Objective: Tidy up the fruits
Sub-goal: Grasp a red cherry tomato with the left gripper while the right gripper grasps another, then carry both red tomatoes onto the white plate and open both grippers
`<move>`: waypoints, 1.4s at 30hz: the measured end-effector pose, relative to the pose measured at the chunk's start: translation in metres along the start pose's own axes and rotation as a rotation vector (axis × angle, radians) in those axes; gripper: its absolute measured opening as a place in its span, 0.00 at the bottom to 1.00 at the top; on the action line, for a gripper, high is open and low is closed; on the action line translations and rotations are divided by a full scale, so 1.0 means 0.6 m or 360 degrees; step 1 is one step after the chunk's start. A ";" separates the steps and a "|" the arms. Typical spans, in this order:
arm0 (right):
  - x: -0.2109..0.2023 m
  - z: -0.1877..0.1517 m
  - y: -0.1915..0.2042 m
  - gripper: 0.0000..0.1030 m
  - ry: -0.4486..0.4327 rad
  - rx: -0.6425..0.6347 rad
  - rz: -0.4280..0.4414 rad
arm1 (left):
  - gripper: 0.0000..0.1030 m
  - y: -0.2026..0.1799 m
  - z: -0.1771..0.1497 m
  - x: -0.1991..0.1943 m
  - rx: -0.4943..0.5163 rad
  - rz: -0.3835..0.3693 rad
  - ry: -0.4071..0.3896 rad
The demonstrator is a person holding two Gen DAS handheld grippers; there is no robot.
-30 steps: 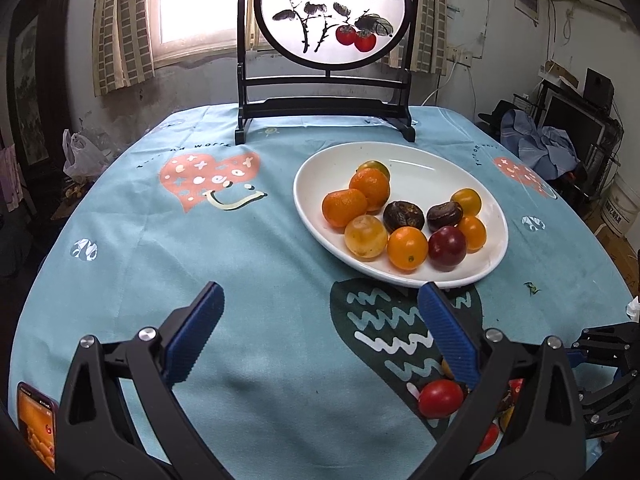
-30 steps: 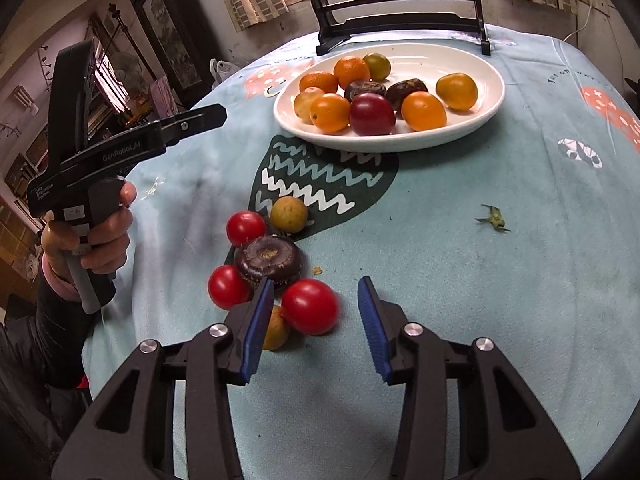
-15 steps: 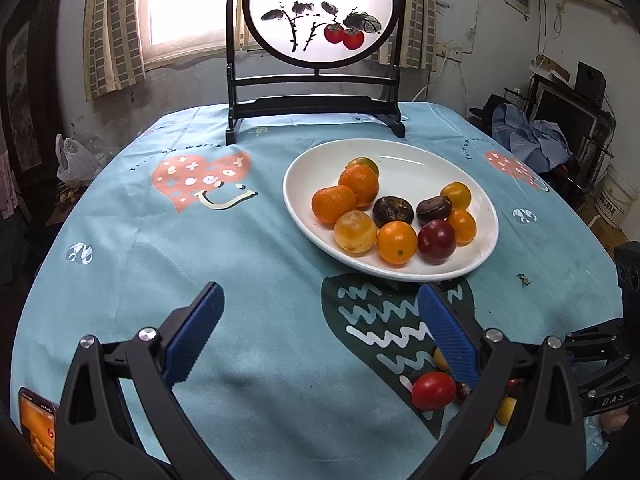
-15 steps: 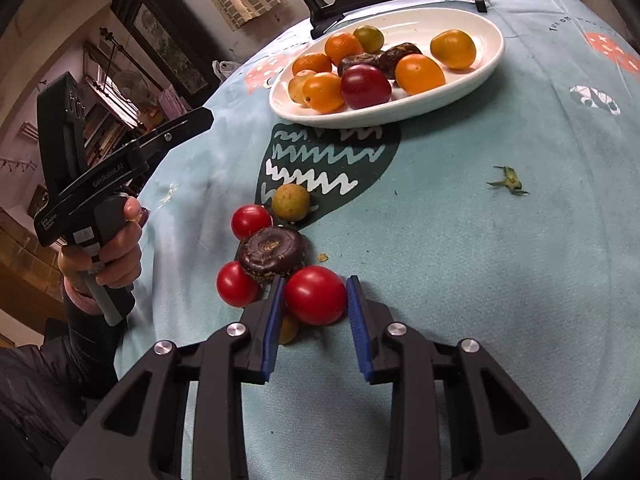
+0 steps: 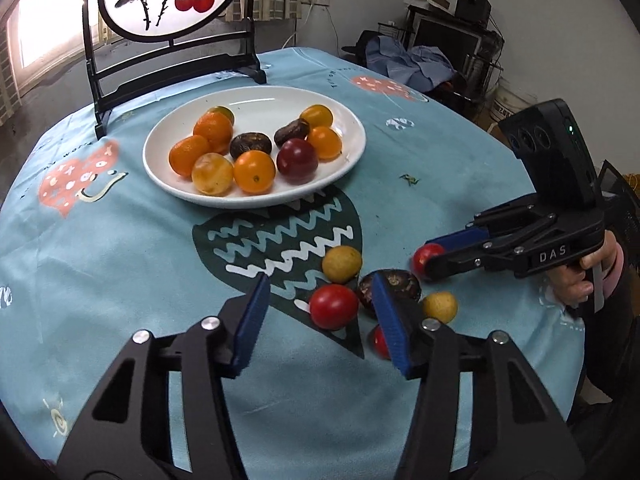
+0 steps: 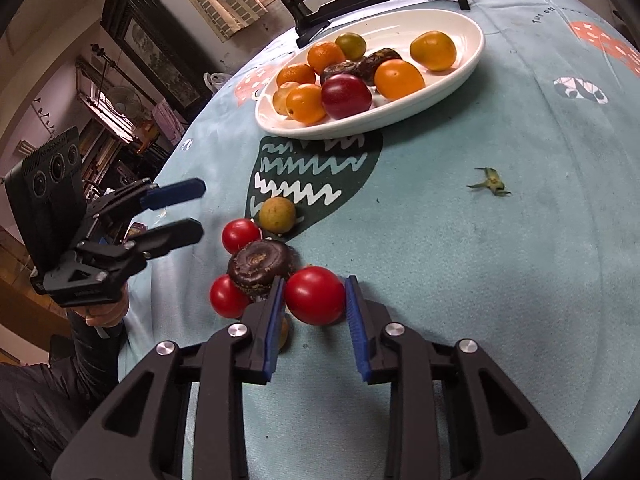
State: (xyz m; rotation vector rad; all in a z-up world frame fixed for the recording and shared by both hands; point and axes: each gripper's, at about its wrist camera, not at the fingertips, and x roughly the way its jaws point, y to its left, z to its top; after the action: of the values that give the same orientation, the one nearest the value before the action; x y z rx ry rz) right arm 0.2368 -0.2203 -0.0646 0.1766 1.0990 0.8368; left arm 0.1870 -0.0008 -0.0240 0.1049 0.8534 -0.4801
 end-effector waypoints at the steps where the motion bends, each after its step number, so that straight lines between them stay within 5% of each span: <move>1: -0.002 -0.001 -0.001 0.30 -0.0001 0.0003 -0.0003 | 0.49 -0.001 -0.001 0.003 0.0008 -0.0006 0.0015; 11: 0.000 0.000 0.000 0.30 -0.0003 0.0000 -0.0016 | 0.36 -0.005 -0.015 0.035 0.0054 -0.0010 0.0152; 30: -0.001 0.000 0.001 0.30 -0.0013 -0.0009 -0.0038 | 0.34 0.001 -0.017 0.063 -0.0016 -0.0126 0.0229; 42: -0.022 0.007 0.002 0.30 -0.0175 0.0000 -0.0020 | 0.29 0.014 -0.006 0.038 -0.0087 -0.0080 0.0127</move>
State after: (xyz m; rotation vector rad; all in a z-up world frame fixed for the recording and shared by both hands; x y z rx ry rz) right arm 0.2374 -0.2274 -0.0527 0.2132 0.9959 0.8064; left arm 0.2009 -0.0007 -0.0443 0.0528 0.9483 -0.5017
